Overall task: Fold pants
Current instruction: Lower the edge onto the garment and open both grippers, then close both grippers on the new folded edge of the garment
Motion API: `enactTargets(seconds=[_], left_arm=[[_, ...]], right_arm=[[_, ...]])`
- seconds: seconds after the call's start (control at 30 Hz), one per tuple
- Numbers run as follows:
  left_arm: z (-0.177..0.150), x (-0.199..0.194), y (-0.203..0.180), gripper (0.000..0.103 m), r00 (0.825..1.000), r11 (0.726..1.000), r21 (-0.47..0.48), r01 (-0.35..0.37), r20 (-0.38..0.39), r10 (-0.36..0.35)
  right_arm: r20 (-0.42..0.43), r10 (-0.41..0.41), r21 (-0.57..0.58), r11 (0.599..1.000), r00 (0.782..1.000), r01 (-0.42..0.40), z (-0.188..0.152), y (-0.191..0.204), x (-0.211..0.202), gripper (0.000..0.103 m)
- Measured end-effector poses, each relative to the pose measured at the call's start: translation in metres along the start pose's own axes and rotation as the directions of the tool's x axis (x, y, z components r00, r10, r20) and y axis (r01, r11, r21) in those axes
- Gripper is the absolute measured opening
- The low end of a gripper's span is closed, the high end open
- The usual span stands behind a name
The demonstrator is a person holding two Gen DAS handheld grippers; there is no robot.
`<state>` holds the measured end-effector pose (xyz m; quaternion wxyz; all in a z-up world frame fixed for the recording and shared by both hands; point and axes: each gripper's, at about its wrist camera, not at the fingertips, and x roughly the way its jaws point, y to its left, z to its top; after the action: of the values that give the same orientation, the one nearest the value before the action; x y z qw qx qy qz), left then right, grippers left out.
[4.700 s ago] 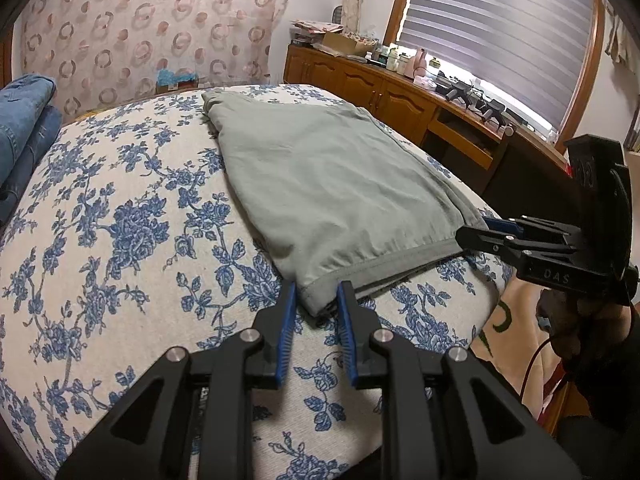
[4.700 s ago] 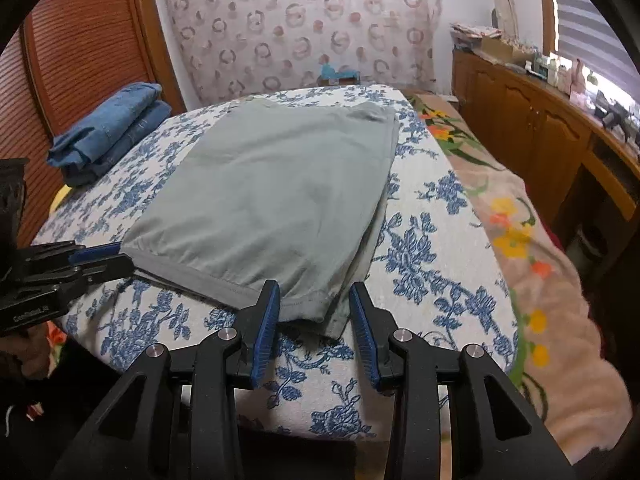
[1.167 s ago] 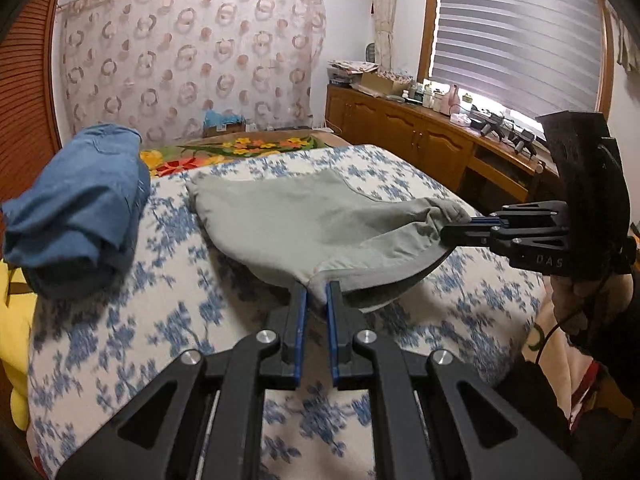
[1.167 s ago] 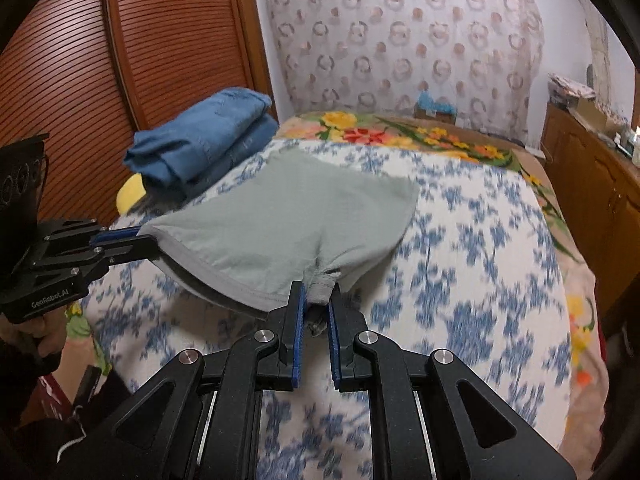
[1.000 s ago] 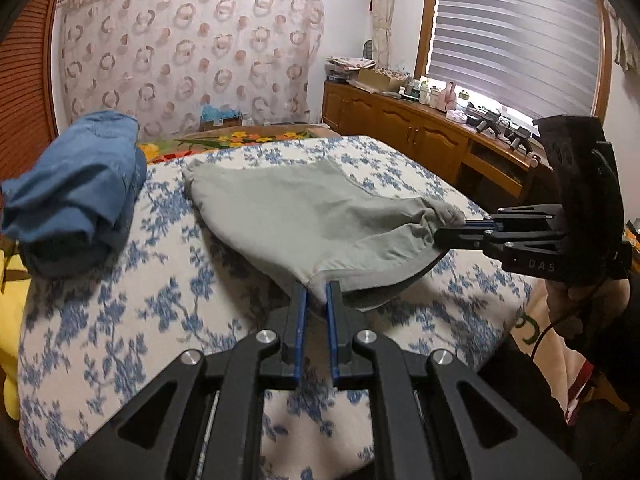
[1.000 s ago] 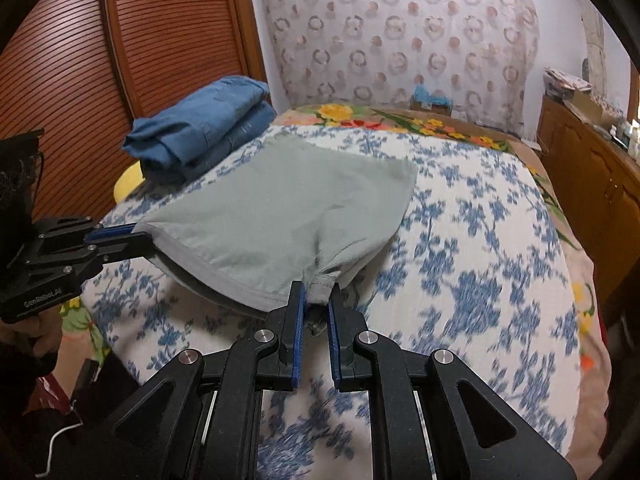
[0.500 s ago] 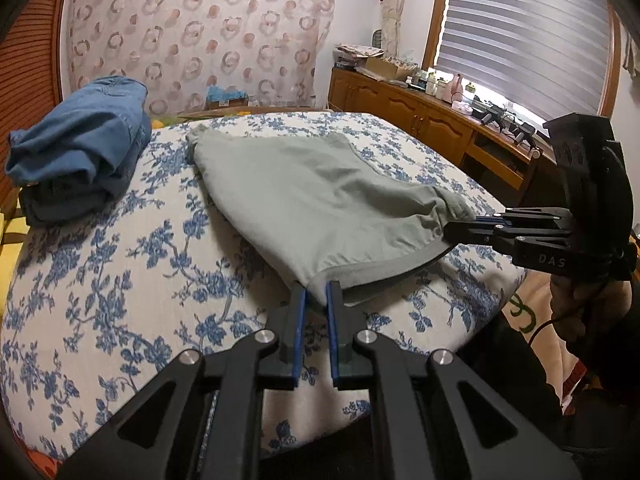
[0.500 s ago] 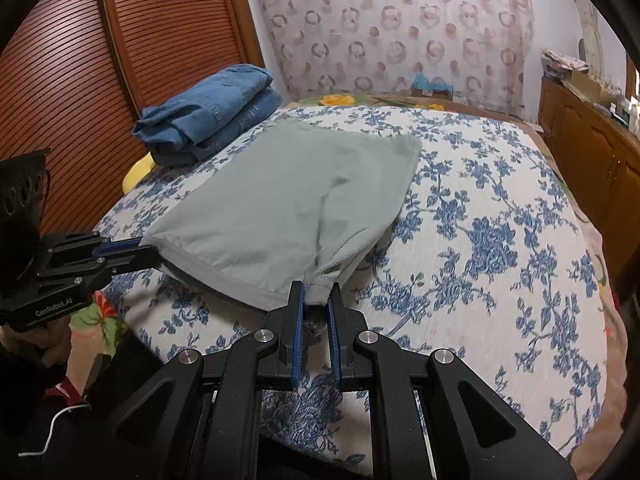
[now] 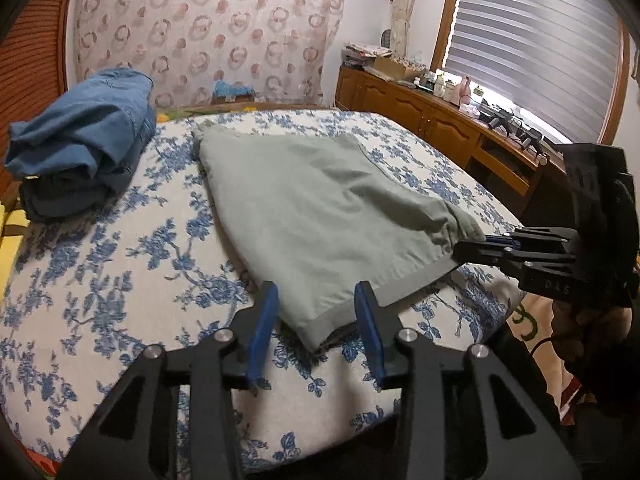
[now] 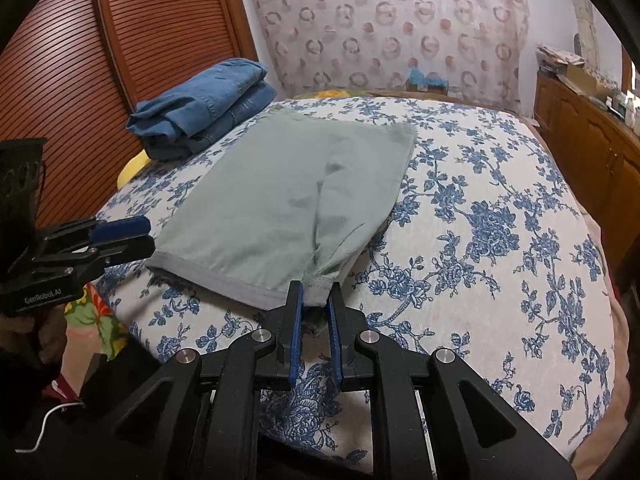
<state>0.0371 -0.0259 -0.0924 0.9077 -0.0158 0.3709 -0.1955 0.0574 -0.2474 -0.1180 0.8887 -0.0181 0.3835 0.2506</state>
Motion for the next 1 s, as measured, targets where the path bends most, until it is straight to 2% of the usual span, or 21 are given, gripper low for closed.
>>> enactTargets(seconds=[0.1, 0.2, 0.27, 0.33, 0.63, 0.93, 1.0], left_arm=[[-0.003, 0.008, 0.002, 0.038, 1.000, 1.000, -0.016, -0.027, -0.012, 0.027], [-0.007, 0.011, 0.007, 0.038, 1.000, 0.998, -0.053, -0.022, -0.011, 0.021], [-0.009, 0.012, 0.010, 0.038, 1.000, 0.997, -0.074, -0.006, -0.014, 0.005], [-0.012, 0.013, 0.010, 0.038, 1.000, 0.997, -0.073, -0.002, -0.017, 0.000], [-0.018, 0.017, 0.002, 0.038, 1.000, 0.999, -0.048, -0.008, -0.018, 0.007], [-0.022, 0.015, 0.001, 0.026, 1.000, 0.999, -0.051, -0.002, 0.000, 0.002], [-0.023, 0.016, 0.000, 0.023, 1.000, 0.999, -0.043, -0.007, 0.003, 0.007]], right_arm=[[0.002, -0.005, 0.007, 1.000, 1.000, 0.005, -0.001, -0.001, -0.003, 0.012], [0.003, -0.020, 0.009, 1.000, 1.000, 0.020, -0.002, -0.002, -0.007, 0.022], [0.007, -0.029, 0.010, 1.000, 1.000, 0.029, -0.002, -0.003, -0.010, 0.033], [0.016, -0.037, 0.005, 0.999, 0.999, 0.037, -0.002, -0.003, -0.014, 0.037], [-0.008, -0.044, 0.040, 0.998, 0.999, 0.044, 0.000, -0.011, -0.001, 0.038], [-0.031, -0.034, 0.039, 0.999, 0.999, 0.036, -0.002, -0.007, 0.012, 0.037], [-0.035, -0.034, 0.026, 0.999, 0.999, 0.035, -0.003, -0.005, 0.014, 0.031]])
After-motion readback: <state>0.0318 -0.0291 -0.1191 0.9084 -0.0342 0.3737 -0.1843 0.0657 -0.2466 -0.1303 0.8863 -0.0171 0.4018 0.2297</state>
